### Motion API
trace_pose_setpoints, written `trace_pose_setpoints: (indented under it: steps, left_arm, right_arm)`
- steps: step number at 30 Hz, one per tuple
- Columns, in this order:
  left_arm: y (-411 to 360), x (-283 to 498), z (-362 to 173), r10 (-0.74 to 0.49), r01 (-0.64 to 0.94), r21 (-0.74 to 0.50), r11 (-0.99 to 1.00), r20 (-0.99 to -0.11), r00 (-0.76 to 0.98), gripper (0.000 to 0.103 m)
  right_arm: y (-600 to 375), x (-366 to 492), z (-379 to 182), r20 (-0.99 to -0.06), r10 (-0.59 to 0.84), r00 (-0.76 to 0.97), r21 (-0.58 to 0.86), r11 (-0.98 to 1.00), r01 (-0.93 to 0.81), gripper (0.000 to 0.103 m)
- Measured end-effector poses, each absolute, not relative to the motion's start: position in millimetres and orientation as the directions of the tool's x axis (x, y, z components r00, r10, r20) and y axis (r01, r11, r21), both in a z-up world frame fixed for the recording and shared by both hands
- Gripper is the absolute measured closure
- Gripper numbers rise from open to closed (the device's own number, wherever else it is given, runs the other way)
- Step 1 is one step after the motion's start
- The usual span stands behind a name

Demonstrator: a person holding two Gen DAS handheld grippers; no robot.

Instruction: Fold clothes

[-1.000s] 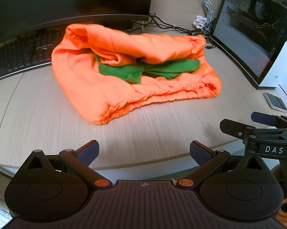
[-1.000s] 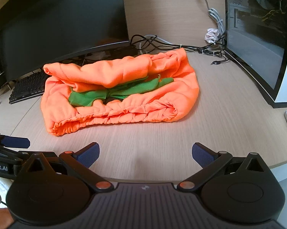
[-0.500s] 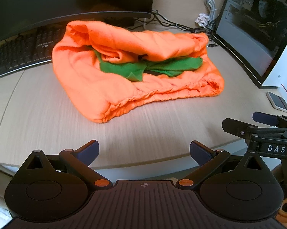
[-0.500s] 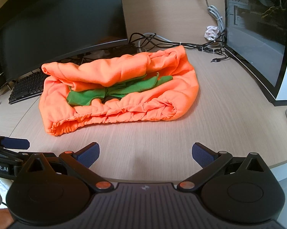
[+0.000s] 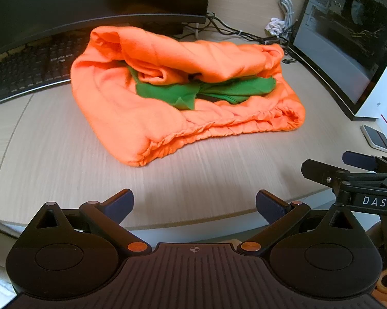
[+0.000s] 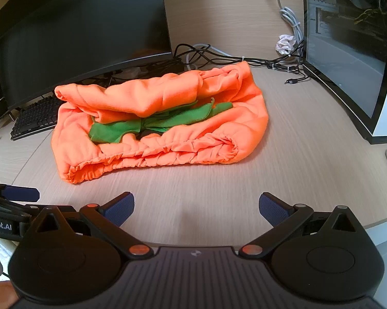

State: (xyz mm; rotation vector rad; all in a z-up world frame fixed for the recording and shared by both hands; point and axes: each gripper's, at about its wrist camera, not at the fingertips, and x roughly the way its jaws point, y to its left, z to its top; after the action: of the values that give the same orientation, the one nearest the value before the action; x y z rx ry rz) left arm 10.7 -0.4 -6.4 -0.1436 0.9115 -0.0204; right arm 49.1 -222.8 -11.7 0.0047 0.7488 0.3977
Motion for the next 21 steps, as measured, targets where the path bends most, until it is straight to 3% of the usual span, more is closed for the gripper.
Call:
trace_pose_setpoints:
  steps: [17,21]
  left_arm:
    - [6,23,-11,-0.083,-0.058,-0.148,0.987,-0.793,0.603,0.0]
    - [18,35,-4,-0.141,-0.021,-0.196,0.98,-0.769,0.624,0.0]
  right_arm:
    - [-221,62,-12,-0.671,0.359,0.648,0.142,0.921,-0.363,0.0]
    - [-212,82,-1,-0.65,0.372,0.662,0.1,0.906,-0.411,0.0]
